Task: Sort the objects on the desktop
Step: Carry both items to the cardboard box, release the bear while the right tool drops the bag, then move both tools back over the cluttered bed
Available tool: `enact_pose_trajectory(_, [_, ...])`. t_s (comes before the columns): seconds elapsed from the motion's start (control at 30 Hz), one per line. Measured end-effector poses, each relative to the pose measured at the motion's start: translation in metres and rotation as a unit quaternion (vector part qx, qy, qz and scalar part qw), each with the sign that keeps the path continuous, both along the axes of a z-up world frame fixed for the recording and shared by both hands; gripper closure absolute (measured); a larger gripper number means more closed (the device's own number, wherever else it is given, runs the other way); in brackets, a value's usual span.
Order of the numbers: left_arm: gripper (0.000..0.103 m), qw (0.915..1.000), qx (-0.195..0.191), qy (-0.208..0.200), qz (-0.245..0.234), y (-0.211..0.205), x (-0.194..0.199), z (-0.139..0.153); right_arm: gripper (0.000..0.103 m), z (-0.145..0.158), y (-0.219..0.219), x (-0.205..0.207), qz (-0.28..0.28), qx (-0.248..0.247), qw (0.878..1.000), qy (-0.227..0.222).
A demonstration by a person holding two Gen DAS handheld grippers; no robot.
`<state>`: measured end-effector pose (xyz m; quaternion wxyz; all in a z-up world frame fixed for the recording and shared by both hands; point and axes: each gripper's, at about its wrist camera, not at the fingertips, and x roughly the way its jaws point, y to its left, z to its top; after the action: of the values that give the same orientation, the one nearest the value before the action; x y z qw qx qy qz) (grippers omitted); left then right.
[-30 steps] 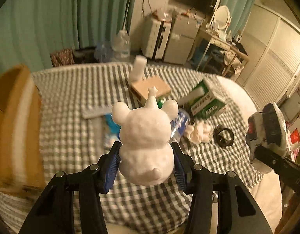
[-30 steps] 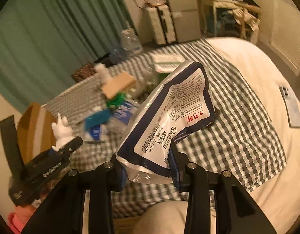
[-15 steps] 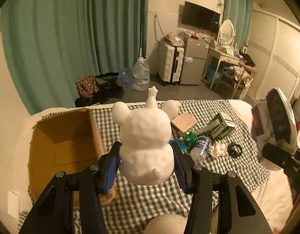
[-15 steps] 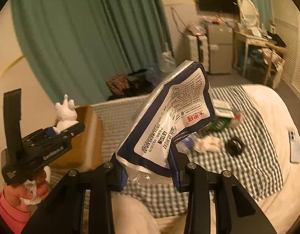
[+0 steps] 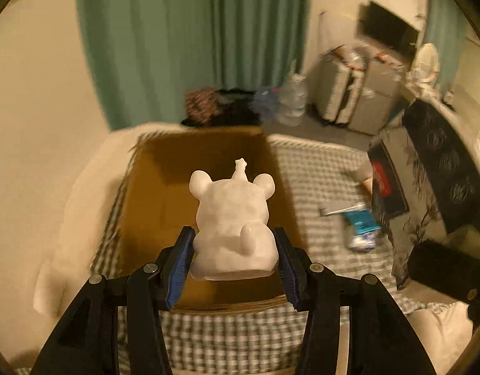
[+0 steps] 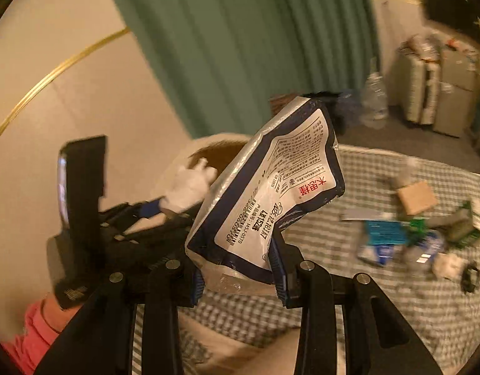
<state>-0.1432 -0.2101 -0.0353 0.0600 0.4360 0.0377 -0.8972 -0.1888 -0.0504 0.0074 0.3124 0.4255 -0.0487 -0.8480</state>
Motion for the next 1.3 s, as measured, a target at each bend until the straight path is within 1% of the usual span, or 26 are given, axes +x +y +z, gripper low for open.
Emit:
enact_pose_trajectory(0.03, [0.051, 0.9999, -0.001, -0.008, 0.011, -0.009, -0.002, -0.009, 0.068, -0.005, -0.009, -0.005, 0.004, 0.003, 1.0, -0.007])
enact_pose_trajectory(0.13, [0.051, 0.9993, -0.005, -0.023, 0.029, -0.025, -0.006, -0.024, 0.068, -0.022, -0.035, -0.021, 0.017, 0.004, 1.0, -0.026])
enact_pose_trajectory(0.2, [0.051, 0.9989, 0.002, -0.026, 0.038, -0.033, -0.005, -0.031, 0.068, -0.036, -0.05, -0.04, 0.029, 0.006, 0.998, -0.053])
enact_pose_trajectory(0.23, [0.049, 0.9987, 0.009, -0.025, 0.045, -0.036, -0.004, -0.034, 0.065, -0.041, -0.054, -0.048, 0.032, 0.001, 0.997, -0.066])
enact_pose_trajectory(0.27, [0.039, 0.9984, 0.013, -0.024, 0.05, -0.039, -0.004, -0.036, 0.063, -0.046, -0.056, -0.057, 0.034, -0.005, 0.997, -0.075])
enact_pose_trajectory(0.33, [0.025, 0.9977, 0.009, -0.021, 0.064, -0.044, 0.002, -0.038, 0.031, -0.053, -0.06, -0.073, 0.021, 0.002, 0.995, -0.095])
enact_pose_trajectory(0.37, [0.024, 0.9976, 0.005, -0.016, 0.067, -0.044, 0.004, -0.037, 0.027, -0.053, -0.06, -0.08, 0.01, 0.002, 0.996, -0.093])
enact_pose_trajectory(0.4, [0.024, 0.9978, 0.004, -0.011, 0.065, -0.043, 0.005, -0.036, 0.025, -0.05, -0.06, -0.083, -0.002, -0.004, 0.996, -0.09])
enact_pose_trajectory(0.5, [0.016, 0.9983, 0.006, -0.007, 0.057, -0.037, 0.009, -0.035, 0.025, -0.042, -0.054, -0.08, 0.0, -0.035, 0.996, -0.086])
enact_pose_trajectory(0.53, [0.015, 0.9985, 0.007, -0.007, 0.054, -0.033, 0.002, -0.035, 0.025, -0.039, -0.048, -0.082, -0.006, -0.038, 0.996, -0.08])
enact_pose_trajectory(0.57, [0.015, 0.9986, 0.008, -0.006, 0.051, -0.031, 0.004, -0.034, 0.025, -0.036, -0.043, -0.078, -0.012, -0.037, 0.997, -0.071])
enact_pose_trajectory(0.67, [0.013, 0.9994, 0.004, 0.003, 0.035, -0.015, 0.011, -0.032, 0.025, -0.024, -0.015, -0.056, -0.036, -0.036, 0.998, -0.039])
enact_pose_trajectory(0.77, [0.008, 0.9998, 0.005, 0.013, 0.016, 0.011, 0.018, -0.031, 0.025, -0.025, 0.033, -0.031, -0.087, -0.031, 0.996, -0.021])
enact_pose_trajectory(0.83, [0.008, 0.9998, 0.009, 0.017, -0.007, 0.035, 0.021, -0.032, 0.025, -0.032, 0.073, -0.021, -0.131, -0.012, 0.991, -0.013])
enact_pose_trajectory(0.93, [0.007, 0.9991, 0.016, 0.018, -0.036, 0.072, 0.02, -0.034, 0.025, -0.04, 0.136, 0.0, -0.189, 0.004, 0.982, -0.01])
enact_pose_trajectory(0.97, [0.006, 0.9989, 0.017, 0.018, -0.04, 0.084, 0.02, -0.035, 0.025, -0.04, 0.149, -0.001, -0.201, 0.008, 0.979, -0.012])
enact_pose_trajectory(1.07, [0.002, 0.9976, 0.025, 0.011, -0.063, 0.124, 0.02, -0.036, 0.025, -0.044, 0.212, 0.017, -0.257, 0.019, 0.966, -0.014])
enact_pose_trajectory(1.13, [0.0, 0.9965, 0.022, 0.01, -0.08, 0.151, 0.02, -0.037, 0.025, -0.043, 0.241, 0.025, -0.287, 0.026, 0.957, -0.009])
enact_pose_trajectory(1.17, [0.0, 0.9958, 0.016, 0.01, -0.09, 0.168, 0.02, -0.038, 0.025, -0.044, 0.263, 0.035, -0.304, 0.029, 0.952, -0.006])
enact_pose_trajectory(1.23, [0.0, 0.9938, 0.008, 0.008, -0.111, 0.197, 0.019, -0.042, 0.025, -0.047, 0.294, 0.045, -0.327, 0.036, 0.944, -0.004])
enact_pose_trajectory(1.27, [0.0, 0.993, 0.006, 0.007, -0.118, 0.208, 0.019, -0.045, 0.025, -0.047, 0.303, 0.049, -0.333, 0.039, 0.942, -0.005])
enact_pose_trajectory(1.3, [0.0, 0.9922, 0.004, 0.006, -0.124, 0.22, 0.018, -0.047, 0.024, -0.053, 0.318, 0.055, -0.342, 0.046, 0.939, -0.006])
